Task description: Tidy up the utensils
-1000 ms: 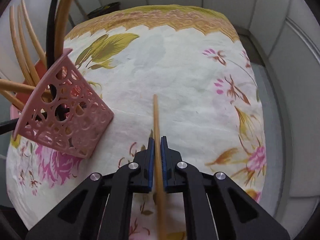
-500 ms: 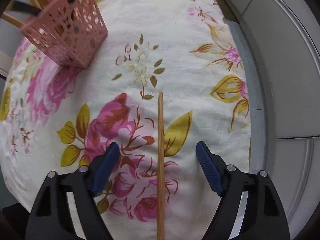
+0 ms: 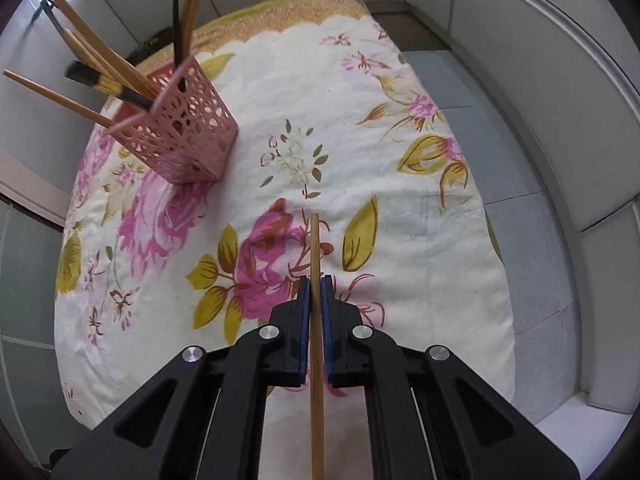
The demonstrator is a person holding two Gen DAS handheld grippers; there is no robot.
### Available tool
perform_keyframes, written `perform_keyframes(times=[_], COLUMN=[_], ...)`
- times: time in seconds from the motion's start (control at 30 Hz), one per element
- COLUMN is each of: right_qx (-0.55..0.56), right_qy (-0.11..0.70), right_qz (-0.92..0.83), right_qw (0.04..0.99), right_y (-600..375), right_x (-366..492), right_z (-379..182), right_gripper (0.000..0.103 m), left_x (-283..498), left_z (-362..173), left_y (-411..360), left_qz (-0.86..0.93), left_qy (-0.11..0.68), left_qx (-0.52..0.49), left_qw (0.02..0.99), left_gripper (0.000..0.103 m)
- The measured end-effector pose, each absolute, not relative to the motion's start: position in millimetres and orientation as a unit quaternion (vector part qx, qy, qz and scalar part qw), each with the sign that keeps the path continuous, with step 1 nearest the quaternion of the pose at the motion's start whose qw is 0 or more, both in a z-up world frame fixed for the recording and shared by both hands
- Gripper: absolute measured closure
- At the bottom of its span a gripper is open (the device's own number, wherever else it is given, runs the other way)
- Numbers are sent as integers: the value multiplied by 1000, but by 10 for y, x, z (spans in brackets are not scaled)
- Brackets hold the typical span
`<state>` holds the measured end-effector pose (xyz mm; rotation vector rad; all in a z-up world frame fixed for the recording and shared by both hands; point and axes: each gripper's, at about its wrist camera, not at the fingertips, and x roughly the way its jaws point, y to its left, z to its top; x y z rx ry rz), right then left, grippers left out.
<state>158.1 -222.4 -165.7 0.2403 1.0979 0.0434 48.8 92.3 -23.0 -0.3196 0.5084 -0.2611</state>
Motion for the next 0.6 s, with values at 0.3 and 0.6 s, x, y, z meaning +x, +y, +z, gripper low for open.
perform_keyframes(times=[0.3,0.6], right_qx=[90,96], right_qy=[373,193], right_qz=[25,63], right_qw=[923,974], right_y=[-2006,-1688], right_x=[1354,1356], right_z=[-845,610], right_gripper=[98,98], left_x=[403,415], left_z=[-181,-180], left_y=[937,946], left_qz=[-128,-126], left_qy=[239,236], left_qx=[-157,-159], left_qw=[950,950], left_gripper=[7,7])
